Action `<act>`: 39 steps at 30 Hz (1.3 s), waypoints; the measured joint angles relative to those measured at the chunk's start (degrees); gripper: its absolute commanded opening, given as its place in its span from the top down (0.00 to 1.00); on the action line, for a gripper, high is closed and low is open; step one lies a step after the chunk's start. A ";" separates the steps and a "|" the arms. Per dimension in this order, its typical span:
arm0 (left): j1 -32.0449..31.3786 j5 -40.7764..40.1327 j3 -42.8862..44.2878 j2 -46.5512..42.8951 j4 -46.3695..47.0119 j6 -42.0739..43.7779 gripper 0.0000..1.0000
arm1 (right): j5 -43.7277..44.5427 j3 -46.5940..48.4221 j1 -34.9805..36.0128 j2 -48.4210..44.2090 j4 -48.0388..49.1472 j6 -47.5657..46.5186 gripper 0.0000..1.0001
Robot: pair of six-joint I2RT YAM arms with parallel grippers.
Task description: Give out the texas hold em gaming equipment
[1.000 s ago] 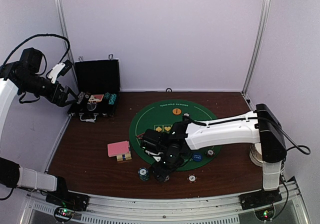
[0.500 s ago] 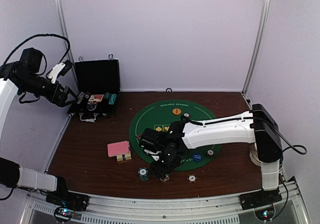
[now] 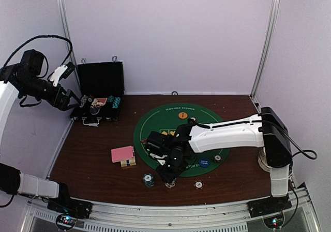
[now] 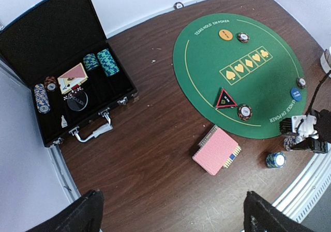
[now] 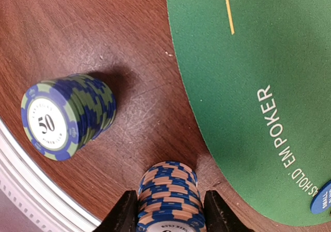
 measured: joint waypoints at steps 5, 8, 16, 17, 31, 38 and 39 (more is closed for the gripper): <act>0.00 0.00 0.00 -0.02 0.00 0.13 0.02 | -0.13 0.07 -0.09 0.00 -0.09 0.11 0.74; 0.00 0.00 0.00 -0.04 0.00 0.22 0.02 | -0.11 0.22 -0.09 0.00 -0.61 0.13 0.79; 0.00 0.00 0.00 -0.04 0.00 0.33 0.03 | 1.05 3.02 -0.13 -1.27 -4.22 0.13 0.80; 0.00 0.00 0.00 -0.04 0.00 0.33 0.03 | 1.27 3.26 -0.17 -1.70 -4.52 0.11 0.80; 0.00 -0.11 0.00 -0.07 0.00 0.33 0.02 | 6.27 11.34 -16.04 -4.96 -10.03 -1.57 0.80; 0.00 -0.24 0.00 -0.07 -0.02 0.35 0.02 | 8.28 20.17 -30.40 -0.57 -9.33 -2.78 0.81; 0.00 -0.24 0.02 -0.07 -0.02 0.35 0.02 | 8.55 21.99 -31.67 1.18 -9.07 -2.93 0.81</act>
